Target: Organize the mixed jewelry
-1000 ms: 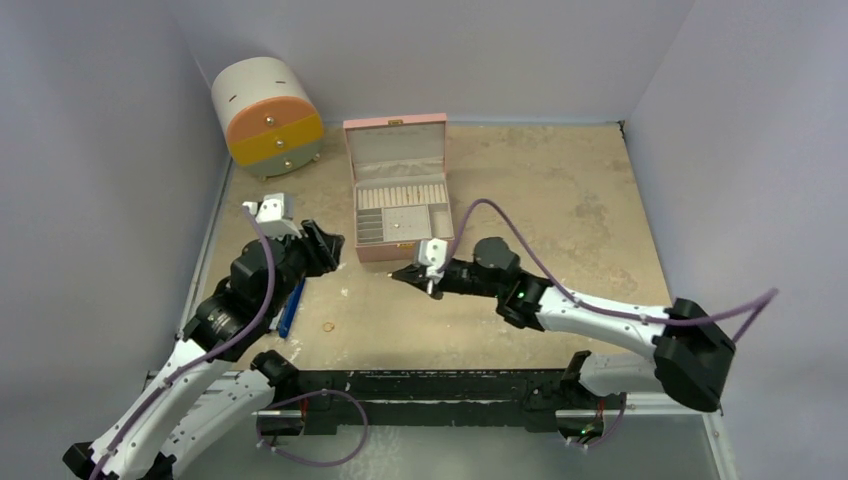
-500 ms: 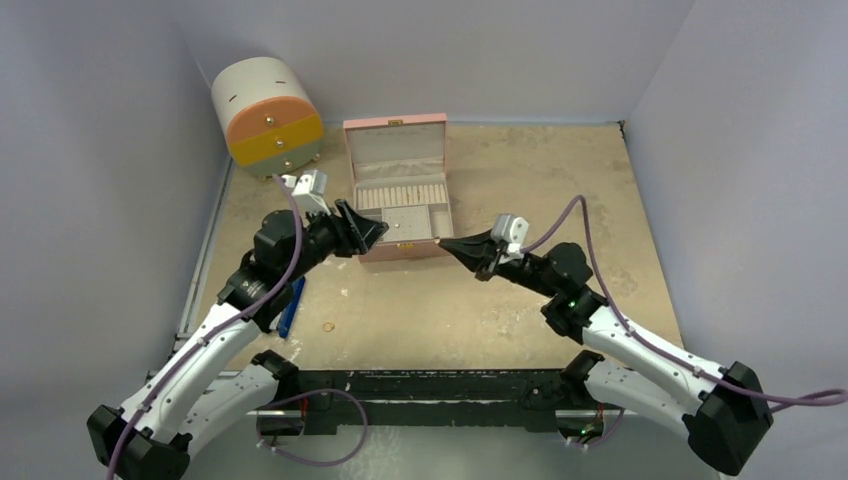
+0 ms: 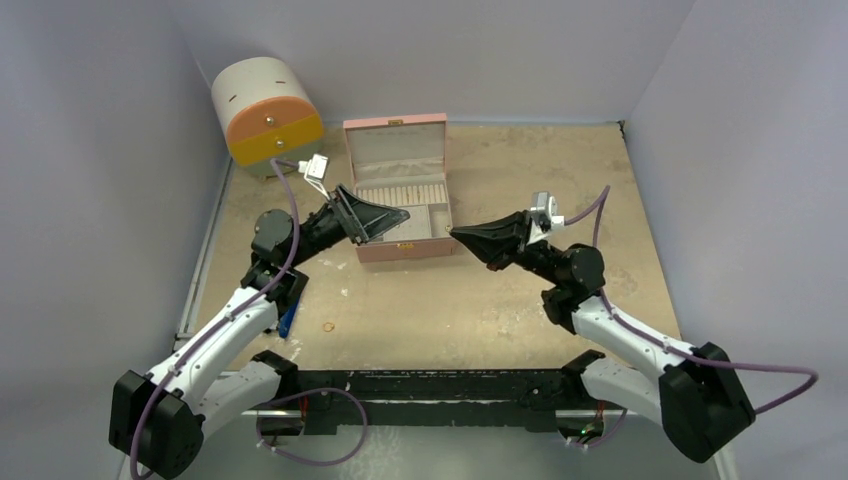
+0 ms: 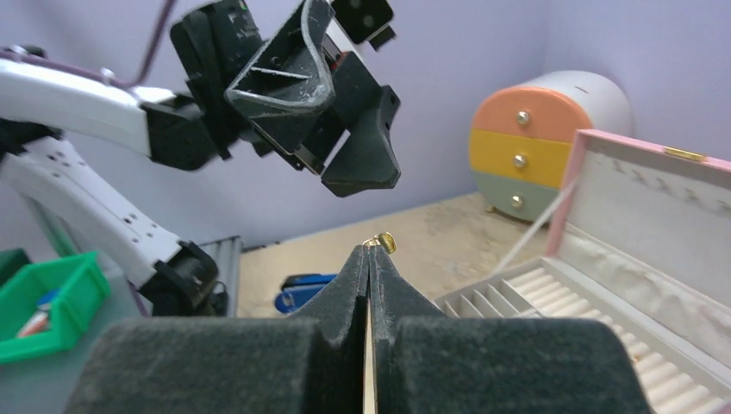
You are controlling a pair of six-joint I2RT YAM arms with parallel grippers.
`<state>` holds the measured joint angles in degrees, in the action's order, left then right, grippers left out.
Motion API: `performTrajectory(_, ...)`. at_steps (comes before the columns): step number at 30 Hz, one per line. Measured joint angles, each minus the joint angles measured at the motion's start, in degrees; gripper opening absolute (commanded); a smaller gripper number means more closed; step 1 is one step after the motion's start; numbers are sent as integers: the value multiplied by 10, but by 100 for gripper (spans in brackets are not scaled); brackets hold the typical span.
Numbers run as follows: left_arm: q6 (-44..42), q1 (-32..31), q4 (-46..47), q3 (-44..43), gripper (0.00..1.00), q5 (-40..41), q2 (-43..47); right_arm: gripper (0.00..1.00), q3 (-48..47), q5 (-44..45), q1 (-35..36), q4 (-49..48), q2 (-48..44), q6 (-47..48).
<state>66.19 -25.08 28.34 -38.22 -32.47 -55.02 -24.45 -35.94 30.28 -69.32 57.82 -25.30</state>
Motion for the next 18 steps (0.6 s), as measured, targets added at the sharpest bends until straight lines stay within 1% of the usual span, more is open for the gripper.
performTrajectory(4,59,0,66,11,62,-30,0,0,0,-14,-2,-108,48,-85)
performTrajectory(7,84,0,92,11,63,-48,2,0,-5,-23,-2,-159,82,-136)
performTrajectory(12,117,0,117,16,63,-68,10,0,-36,-26,-2,-187,128,-202)
performTrajectory(18,167,-5,175,42,62,-77,9,0,-78,-26,14,-204,137,-227)
